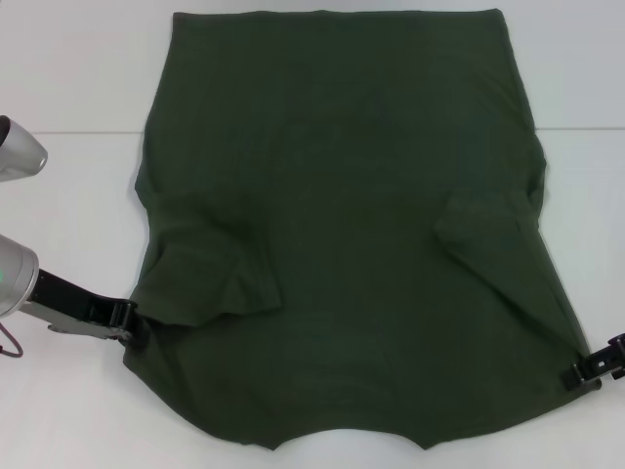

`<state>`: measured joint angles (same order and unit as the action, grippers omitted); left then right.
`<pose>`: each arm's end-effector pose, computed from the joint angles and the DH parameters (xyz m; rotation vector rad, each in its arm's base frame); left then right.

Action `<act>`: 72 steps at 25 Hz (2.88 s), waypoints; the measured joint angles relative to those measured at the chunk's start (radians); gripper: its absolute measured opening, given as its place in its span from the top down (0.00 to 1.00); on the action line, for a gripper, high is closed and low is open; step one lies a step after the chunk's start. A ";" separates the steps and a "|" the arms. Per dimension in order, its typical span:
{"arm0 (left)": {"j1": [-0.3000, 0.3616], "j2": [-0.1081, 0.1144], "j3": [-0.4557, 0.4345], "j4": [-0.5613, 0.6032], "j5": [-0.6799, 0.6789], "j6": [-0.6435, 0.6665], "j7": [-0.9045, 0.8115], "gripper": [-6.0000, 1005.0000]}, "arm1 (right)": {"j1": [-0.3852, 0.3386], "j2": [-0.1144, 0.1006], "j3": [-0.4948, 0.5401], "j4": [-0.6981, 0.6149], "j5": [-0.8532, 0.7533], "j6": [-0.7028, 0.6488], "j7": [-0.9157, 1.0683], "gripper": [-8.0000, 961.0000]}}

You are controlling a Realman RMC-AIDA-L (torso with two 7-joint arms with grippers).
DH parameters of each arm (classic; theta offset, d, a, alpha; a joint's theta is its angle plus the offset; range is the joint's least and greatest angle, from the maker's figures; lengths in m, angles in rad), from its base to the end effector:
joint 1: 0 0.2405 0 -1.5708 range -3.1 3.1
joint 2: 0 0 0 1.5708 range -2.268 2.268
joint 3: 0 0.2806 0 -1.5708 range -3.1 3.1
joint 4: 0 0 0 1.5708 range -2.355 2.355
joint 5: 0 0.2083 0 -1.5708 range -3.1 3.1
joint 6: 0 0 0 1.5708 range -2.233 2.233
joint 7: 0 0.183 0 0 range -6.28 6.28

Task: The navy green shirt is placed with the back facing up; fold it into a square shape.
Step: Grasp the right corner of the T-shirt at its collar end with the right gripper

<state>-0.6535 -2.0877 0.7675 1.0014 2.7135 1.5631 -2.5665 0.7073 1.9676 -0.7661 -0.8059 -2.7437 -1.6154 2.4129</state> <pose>-0.3024 0.3764 -0.0148 -2.2303 -1.6856 0.1889 0.3249 0.3702 0.0046 -2.3658 1.6349 -0.3779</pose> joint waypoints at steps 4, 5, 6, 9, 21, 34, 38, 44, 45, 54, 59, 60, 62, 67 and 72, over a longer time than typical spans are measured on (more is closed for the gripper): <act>0.000 0.000 -0.002 0.000 0.000 0.000 0.002 0.96 | 0.007 0.006 -0.004 0.001 0.000 0.003 0.000 0.02; 0.000 0.000 -0.002 0.000 0.000 0.000 0.002 0.96 | 0.008 0.007 -0.004 0.001 -0.001 0.003 0.000 0.02; 0.000 0.000 -0.002 0.000 0.000 0.000 0.002 0.96 | 0.009 0.007 -0.004 0.001 -0.001 0.004 0.000 0.02; 0.000 0.000 -0.002 0.000 0.000 0.000 0.002 0.96 | 0.010 0.010 -0.006 0.001 -0.002 0.004 0.000 0.02; -0.002 0.000 -0.002 0.000 0.000 -0.003 0.002 0.96 | 0.005 0.011 -0.007 0.001 -0.002 0.010 0.000 0.02; -0.004 0.000 -0.002 -0.003 -0.002 -0.009 0.002 0.96 | 0.013 0.015 -0.010 0.015 -0.004 0.021 0.000 0.02; -0.005 0.000 -0.002 -0.003 -0.002 -0.009 0.002 0.96 | 0.019 0.024 -0.017 0.015 -0.004 0.021 0.000 0.02; -0.005 0.002 -0.002 0.000 -0.002 -0.009 0.004 0.96 | 0.033 0.039 -0.033 0.015 -0.002 0.020 0.000 0.02; -0.005 0.002 -0.002 0.000 -0.002 -0.009 0.006 0.96 | 0.037 0.041 -0.033 0.014 0.000 0.020 0.000 0.02; -0.006 0.007 -0.004 -0.004 -0.023 -0.012 0.014 0.96 | 0.076 0.065 -0.033 0.024 0.006 0.022 0.004 0.02; -0.005 0.007 -0.004 -0.010 -0.032 -0.015 0.025 0.96 | 0.070 0.081 -0.033 -0.016 0.008 0.028 -0.010 0.06; -0.004 0.007 -0.004 -0.010 -0.038 -0.015 0.028 0.96 | 0.068 0.085 -0.033 -0.025 0.007 0.028 -0.013 0.07; 0.001 0.008 -0.004 -0.011 -0.056 -0.015 0.030 0.96 | 0.067 0.089 -0.033 -0.030 0.005 0.026 -0.015 0.11; 0.003 0.014 -0.008 -0.015 -0.068 -0.012 0.040 0.96 | 0.067 0.084 -0.030 -0.030 0.007 0.026 -0.013 0.30; 0.003 0.014 -0.018 -0.019 -0.069 -0.015 0.042 0.96 | 0.066 0.082 -0.032 -0.027 0.007 0.027 -0.012 0.55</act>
<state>-0.6504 -2.0738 0.7498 0.9829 2.6448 1.5485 -2.5244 0.7734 2.0495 -0.7984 -0.8324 -2.7370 -1.5888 2.4013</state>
